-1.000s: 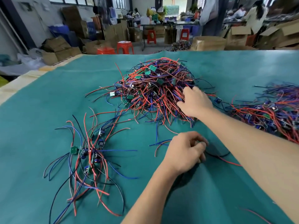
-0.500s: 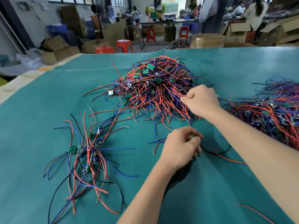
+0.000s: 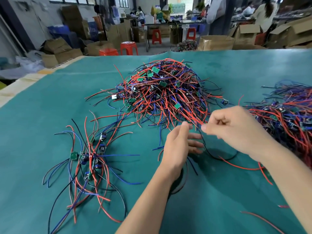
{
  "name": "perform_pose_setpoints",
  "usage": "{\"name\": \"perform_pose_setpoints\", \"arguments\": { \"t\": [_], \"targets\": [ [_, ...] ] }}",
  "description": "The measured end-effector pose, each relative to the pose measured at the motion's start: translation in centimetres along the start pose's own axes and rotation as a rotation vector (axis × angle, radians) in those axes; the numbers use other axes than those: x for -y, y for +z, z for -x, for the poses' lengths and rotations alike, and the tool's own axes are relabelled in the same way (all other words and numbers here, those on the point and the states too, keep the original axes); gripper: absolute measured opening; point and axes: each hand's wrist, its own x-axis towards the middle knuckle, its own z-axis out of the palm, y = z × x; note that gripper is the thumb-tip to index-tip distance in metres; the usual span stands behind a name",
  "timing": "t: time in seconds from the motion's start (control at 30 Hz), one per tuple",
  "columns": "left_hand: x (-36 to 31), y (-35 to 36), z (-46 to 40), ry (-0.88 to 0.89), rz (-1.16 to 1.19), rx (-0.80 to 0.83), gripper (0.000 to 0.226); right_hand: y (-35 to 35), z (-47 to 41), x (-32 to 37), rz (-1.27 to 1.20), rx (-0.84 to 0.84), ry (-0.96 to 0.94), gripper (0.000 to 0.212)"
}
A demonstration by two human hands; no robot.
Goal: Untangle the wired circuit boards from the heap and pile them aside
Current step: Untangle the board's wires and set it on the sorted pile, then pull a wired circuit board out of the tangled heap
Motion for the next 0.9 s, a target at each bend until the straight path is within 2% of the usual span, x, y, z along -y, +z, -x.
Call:
{"name": "perform_pose_setpoints", "arguments": {
  "t": [0.07,0.17,0.27,0.33,0.4,0.5,0.57,0.73,0.83,0.9],
  "targets": [
    [-0.2,-0.2,0.0,-0.024,0.058,0.008,0.043,0.6,2.2,0.5,-0.169,0.172,0.001,0.028],
    [-0.4,-0.1,0.3,-0.041,0.040,0.046,0.034,1.7,4.4,0.5,-0.458,0.449,0.082,0.023],
    [-0.2,0.1,0.5,-0.043,-0.034,0.083,0.031,2.1,5.2,-0.2,-0.500,0.661,0.076,0.019],
    [-0.2,0.1,0.6,-0.031,-0.102,0.109,0.029,2.2,5.4,-0.4,-0.517,0.697,0.072,0.020],
    [-0.3,0.0,0.8,-0.004,-0.160,0.149,0.027,2.2,5.3,-0.5,-0.569,0.559,0.099,0.030],
    [-0.6,-0.3,1.0,0.026,-0.244,0.217,0.030,2.5,4.7,-1.5,-0.705,0.052,0.232,0.042],
    [-0.6,-0.3,1.2,0.039,-0.279,0.283,0.028,2.9,4.2,-2.3,-0.694,-0.161,0.293,0.036],
    [-0.4,0.1,1.6,0.070,-0.436,0.416,0.023,3.8,4.1,-2.4,-0.747,-0.181,0.300,0.017],
    [-0.3,0.1,1.5,0.053,-0.414,0.390,0.022,3.4,3.9,-3.0,-0.862,-0.215,0.312,0.018],
    [-0.1,0.1,1.4,0.055,-0.409,0.344,0.024,3.2,3.8,-3.4,-0.925,-0.213,0.305,0.010]
  ]
}}
